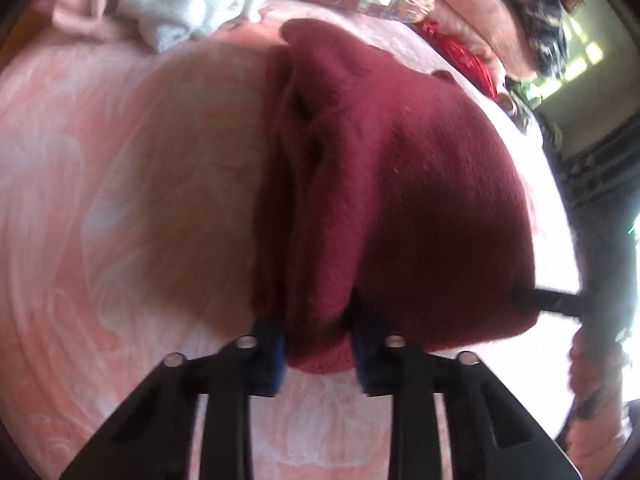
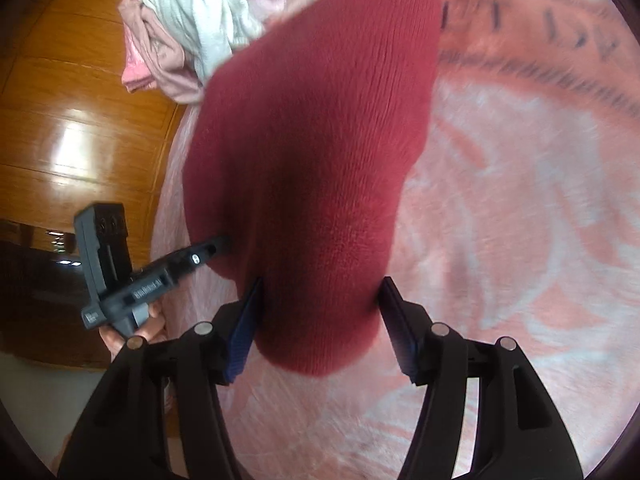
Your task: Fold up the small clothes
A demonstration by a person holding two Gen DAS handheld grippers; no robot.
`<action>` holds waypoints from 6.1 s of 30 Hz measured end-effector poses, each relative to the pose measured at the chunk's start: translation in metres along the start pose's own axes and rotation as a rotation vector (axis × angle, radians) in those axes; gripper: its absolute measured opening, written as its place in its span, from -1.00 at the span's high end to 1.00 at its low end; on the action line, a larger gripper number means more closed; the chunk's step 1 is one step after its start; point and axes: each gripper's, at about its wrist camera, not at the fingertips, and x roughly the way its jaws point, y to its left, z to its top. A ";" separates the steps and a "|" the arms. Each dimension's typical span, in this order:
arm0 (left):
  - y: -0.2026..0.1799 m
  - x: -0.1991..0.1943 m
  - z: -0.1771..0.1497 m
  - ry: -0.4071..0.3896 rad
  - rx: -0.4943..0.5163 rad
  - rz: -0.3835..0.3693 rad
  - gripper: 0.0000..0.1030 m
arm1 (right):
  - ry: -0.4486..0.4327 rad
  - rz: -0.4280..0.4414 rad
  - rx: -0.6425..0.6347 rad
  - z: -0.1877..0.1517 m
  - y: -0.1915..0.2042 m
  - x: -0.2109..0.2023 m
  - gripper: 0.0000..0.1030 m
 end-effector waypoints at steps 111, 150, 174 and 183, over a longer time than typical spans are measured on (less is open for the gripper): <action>-0.182 0.104 0.012 0.055 0.192 -0.227 -0.41 | -0.205 -0.117 0.074 -0.066 -0.127 -0.151 -0.17; -0.165 0.005 -0.058 -0.072 0.137 0.174 -0.56 | -0.281 -0.483 0.060 -0.170 -0.032 -0.165 -0.29; -0.216 -0.112 -0.152 -0.252 0.239 0.320 -0.92 | -0.501 -0.598 0.021 -0.277 0.065 -0.216 -0.55; -0.220 -0.117 -0.166 -0.259 0.267 0.320 -0.92 | -0.538 -0.631 0.038 -0.281 0.069 -0.197 -0.56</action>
